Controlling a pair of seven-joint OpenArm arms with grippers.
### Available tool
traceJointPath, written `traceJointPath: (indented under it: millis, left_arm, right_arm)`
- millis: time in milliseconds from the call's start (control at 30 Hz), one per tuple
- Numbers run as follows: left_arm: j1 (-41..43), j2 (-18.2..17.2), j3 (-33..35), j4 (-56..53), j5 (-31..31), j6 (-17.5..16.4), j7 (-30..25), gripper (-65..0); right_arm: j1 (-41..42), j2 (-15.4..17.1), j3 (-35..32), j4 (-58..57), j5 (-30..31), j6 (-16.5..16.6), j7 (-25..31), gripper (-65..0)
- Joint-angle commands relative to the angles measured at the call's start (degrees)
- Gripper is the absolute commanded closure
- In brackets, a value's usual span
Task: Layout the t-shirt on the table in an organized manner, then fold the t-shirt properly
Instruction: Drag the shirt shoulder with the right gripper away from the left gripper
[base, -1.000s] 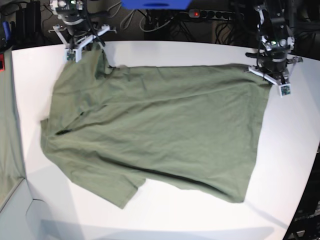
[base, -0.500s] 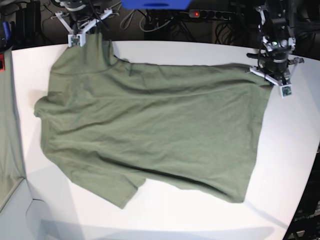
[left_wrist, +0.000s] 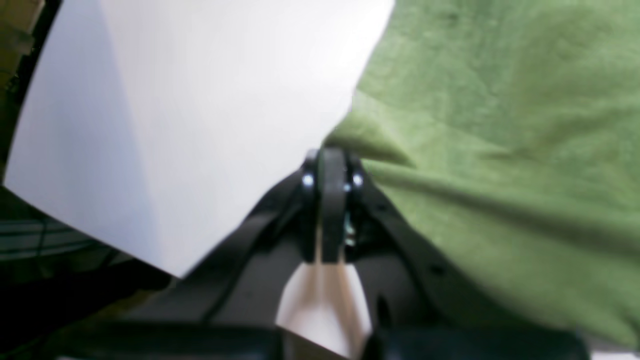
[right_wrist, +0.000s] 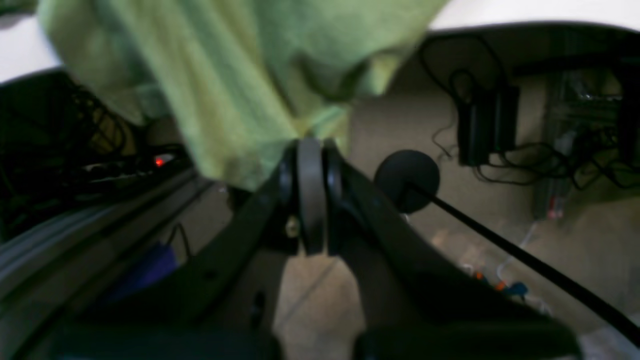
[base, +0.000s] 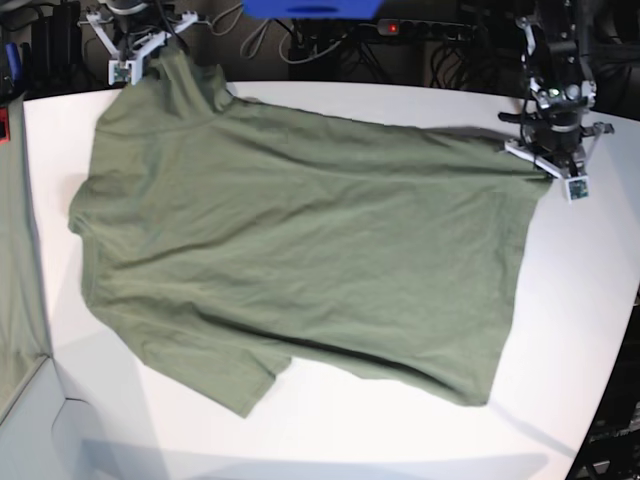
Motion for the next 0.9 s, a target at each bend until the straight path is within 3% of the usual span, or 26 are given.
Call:
traceJointPath:
  millis: [0, 667, 733, 867]
  left_arm:
    - [-0.2, -0.5, -0.2, 1.4, 0.2, 0.2, -1.0, -0.4]
    - [1.3, -0.5, -0.1, 2.8, 0.2, 0.2, -0.4, -1.5]
    - [1.4, -0.5, -0.1, 2.7, 0.2, 0.2, -0.3, -4.7]
    - [2.1, -0.2, -0.5, 2.6, 0.3, -3.8, -0.3, -24.5]
  right_arm:
    - [-0.5, 0.1, 0.4, 1.0, 0.0, 0.1, 0.8, 0.0]
    - [-1.1, 0.1, -1.5, 0.6, 0.1, 0.1, 0.2, -0.2]
    - [-1.0, 0.1, -1.5, 0.5, 0.0, 0.1, 0.2, -4.7]
    - [-1.0, 0.1, -1.5, 0.5, 0.0, 0.1, 0.2, -18.6]
